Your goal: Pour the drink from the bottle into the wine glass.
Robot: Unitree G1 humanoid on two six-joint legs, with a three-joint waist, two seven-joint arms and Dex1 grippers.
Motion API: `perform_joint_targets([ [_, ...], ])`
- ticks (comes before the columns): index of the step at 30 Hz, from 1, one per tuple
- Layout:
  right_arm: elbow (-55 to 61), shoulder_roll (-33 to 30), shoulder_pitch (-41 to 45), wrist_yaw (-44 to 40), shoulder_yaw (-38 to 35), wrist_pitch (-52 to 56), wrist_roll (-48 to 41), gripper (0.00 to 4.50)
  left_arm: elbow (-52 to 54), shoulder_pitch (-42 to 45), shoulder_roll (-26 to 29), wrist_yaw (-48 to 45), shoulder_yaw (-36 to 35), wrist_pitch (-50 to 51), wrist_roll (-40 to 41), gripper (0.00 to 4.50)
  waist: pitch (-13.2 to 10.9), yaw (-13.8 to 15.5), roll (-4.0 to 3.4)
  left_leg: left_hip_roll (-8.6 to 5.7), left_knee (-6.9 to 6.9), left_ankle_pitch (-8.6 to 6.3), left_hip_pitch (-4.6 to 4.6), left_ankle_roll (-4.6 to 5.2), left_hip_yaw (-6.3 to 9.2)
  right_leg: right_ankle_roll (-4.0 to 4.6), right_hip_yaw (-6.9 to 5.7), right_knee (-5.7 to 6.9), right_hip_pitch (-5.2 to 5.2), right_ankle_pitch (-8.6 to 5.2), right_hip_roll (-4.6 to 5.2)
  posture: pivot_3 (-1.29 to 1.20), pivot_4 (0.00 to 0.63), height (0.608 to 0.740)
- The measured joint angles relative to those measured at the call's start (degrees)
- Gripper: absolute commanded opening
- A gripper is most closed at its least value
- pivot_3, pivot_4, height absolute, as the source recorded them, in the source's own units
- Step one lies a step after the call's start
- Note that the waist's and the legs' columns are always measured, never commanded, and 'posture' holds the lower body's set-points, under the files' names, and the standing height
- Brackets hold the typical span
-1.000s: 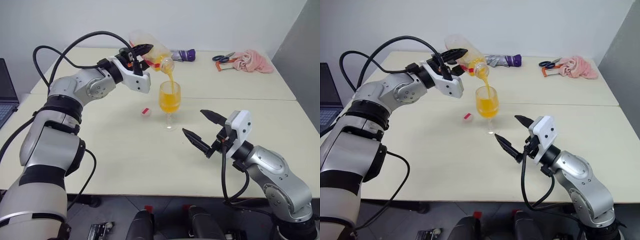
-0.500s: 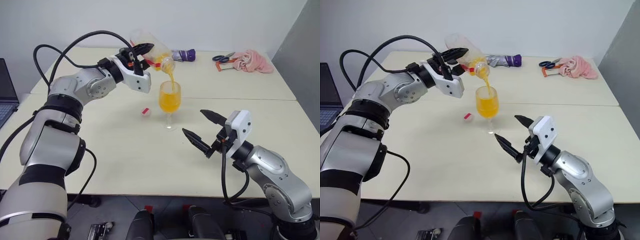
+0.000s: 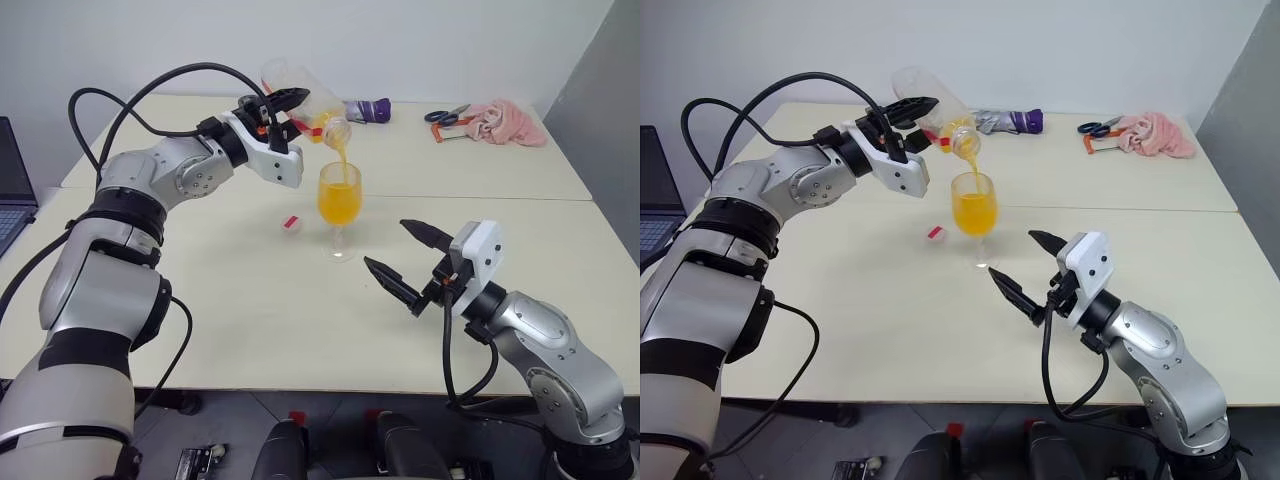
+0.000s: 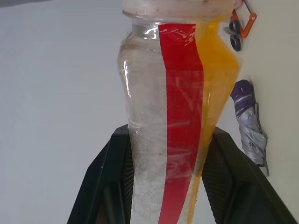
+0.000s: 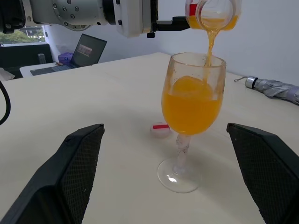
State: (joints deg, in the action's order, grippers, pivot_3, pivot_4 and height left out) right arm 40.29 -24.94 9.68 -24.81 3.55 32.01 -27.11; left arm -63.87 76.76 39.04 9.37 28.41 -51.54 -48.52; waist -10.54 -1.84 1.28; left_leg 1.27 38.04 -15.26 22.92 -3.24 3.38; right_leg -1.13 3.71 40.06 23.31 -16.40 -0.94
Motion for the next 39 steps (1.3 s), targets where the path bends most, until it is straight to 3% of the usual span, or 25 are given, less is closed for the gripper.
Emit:
perform_joint_targets([
  [6,0.0,0.0,0.0,0.0,0.0,0.0,0.0,4.50,0.0,0.0,0.0,-0.5,0.0,0.0,0.5,1.66,0.0,0.0,0.00,0.00,0.01,0.00,0.00,0.00,0.00,0.00,0.00,0.01,0.00,0.00,0.00,0.00,0.150,0.740],
  [15,0.0,0.6,0.5,0.1,0.0,0.0,0.0,4.50,0.3,-2.8,-2.0,-8.0,-3.0,0.0,8.7,1.66,0.0,0.0,0.00,0.01,0.03,0.00,-0.02,0.00,-0.01,0.00,0.01,0.05,0.00,0.00,0.00,0.00,0.150,0.740],
  [26,-0.8,1.0,2.3,-1.1,0.6,-1.3,1.0,4.50,4.7,-9.4,-6.3,-24.2,-13.0,7.3,26.6,1.66,0.0,-0.1,0.00,0.00,0.07,0.00,-0.03,0.00,0.00,0.00,0.02,0.11,0.00,0.00,0.00,0.00,0.150,0.740],
  [32,-4.1,-1.5,5.2,-5.7,1.5,-1.4,1.1,4.50,17.9,-18.3,-9.6,-33.5,-23.4,25.2,43.7,1.66,0.0,-0.5,0.00,0.10,0.13,0.01,-0.08,0.00,-0.01,0.01,0.05,0.24,0.00,0.00,0.00,0.00,0.150,0.740],
  [39,-9.8,-2.4,11.1,-8.9,8.0,0.9,3.4,4.50,37.2,-32.6,-7.2,-35.9,-34.9,54.4,56.9,1.66,0.0,-1.6,0.00,0.22,0.23,0.01,-0.14,0.00,0.11,0.02,0.03,0.46,0.00,0.00,-0.01,0.00,0.150,0.740],
])
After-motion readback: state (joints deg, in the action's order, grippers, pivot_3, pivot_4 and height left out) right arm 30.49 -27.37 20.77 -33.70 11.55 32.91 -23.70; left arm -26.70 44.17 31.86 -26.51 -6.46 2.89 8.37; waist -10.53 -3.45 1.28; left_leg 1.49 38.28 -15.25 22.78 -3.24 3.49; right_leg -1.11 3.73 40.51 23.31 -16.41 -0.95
